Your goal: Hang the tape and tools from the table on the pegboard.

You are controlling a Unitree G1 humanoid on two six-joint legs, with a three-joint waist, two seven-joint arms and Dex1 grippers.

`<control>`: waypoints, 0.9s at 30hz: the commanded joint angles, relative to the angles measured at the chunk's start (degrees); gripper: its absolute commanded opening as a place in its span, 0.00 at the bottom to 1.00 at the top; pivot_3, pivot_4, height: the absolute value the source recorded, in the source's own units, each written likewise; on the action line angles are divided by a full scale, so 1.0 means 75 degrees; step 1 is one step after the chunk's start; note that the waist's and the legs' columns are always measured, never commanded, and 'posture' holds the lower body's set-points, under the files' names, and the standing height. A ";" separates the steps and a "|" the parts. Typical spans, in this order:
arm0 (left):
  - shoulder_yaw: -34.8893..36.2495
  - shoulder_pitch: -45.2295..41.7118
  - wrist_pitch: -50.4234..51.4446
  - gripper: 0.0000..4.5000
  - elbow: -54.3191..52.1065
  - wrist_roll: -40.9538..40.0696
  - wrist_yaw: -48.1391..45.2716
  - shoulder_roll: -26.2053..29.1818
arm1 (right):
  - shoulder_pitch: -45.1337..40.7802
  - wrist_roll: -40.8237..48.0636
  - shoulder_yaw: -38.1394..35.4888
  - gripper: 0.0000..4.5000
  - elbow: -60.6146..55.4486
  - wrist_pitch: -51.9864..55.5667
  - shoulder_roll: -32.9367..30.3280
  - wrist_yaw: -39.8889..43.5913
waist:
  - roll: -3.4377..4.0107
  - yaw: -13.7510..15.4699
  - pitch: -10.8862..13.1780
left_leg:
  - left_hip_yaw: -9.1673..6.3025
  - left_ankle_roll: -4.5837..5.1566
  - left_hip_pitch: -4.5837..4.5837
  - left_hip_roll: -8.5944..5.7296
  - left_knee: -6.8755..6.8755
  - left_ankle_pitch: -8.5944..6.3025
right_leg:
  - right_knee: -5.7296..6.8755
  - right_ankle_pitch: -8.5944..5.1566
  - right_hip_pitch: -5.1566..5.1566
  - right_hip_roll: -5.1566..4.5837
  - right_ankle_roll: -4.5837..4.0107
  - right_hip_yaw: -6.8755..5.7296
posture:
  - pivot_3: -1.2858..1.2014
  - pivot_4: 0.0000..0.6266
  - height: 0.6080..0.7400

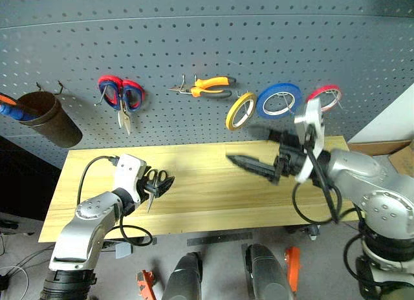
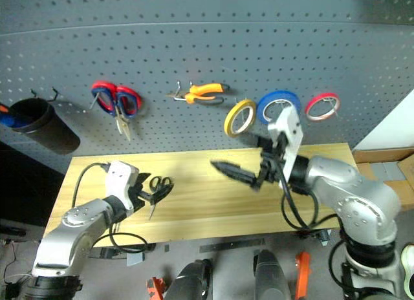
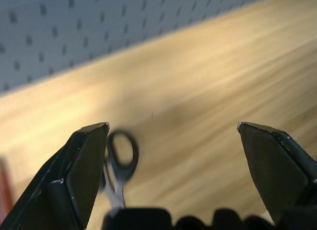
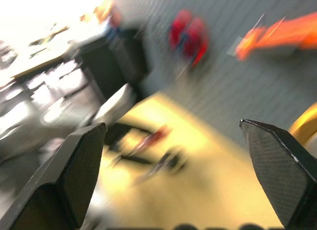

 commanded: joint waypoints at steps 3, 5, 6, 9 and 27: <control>-0.0357 -0.0204 0.1764 1.00 -0.0148 0.0468 0.0617 0.0294 | 0.0269 0.0157 0.0355 0.99 -0.0341 0.0203 -0.0257 -0.0273 | -0.0006 -0.0034 0.0004 | 0.0011 0.0002 0.0004 -0.0001 0.0003 -0.0001 | 0.0005 -0.0001 0.0000 0.0001 0.0002 0.0008 | 0.48 0.48 1.00; -0.0461 -0.0250 0.2142 1.00 -0.0031 0.0593 0.0696 0.0394 | 0.0220 0.0048 0.0497 0.99 -0.0280 0.0227 -0.0191 -0.0526 | -0.0012 -0.0033 0.0009 | 0.0006 0.0002 0.0007 0.0002 0.0004 0.0000 | 0.0011 -0.0001 0.0002 0.0005 0.0002 0.0006 | 0.48 0.49 1.00; -0.0466 -0.0264 0.2235 1.00 0.0046 0.0646 0.0731 0.0420 | 0.0201 0.0062 0.0532 0.99 -0.0237 0.0281 -0.0140 -0.0680 | -0.0017 -0.0032 0.0015 | 0.0004 0.0002 0.0008 0.0002 0.0004 0.0000 | 0.0012 -0.0001 0.0001 0.0006 0.0002 0.0005 | 0.48 0.50 1.00; -0.0522 -0.0417 0.2716 1.00 0.0429 0.0732 0.0796 0.0472 | 0.0177 0.0222 0.0709 0.99 -0.0174 0.0505 -0.0016 -0.0992 | -0.0030 -0.0013 0.0026 | 0.0001 0.0002 0.0007 0.0002 0.0004 0.0000 | 0.0010 -0.0001 0.0002 0.0007 0.0002 0.0004 | 0.48 0.50 1.00; -0.1247 -0.1454 0.1472 1.00 0.2591 0.1551 0.0658 0.0121 | -0.0024 0.0011 0.1678 0.99 -0.0446 0.0431 0.0174 -0.1051 | -0.0060 -0.0001 0.0075 | -0.0004 0.0001 0.0001 -0.0001 0.0002 0.0000 | -0.0003 -0.0001 0.0001 0.0001 0.0002 -0.0003 | 0.47 0.52 1.00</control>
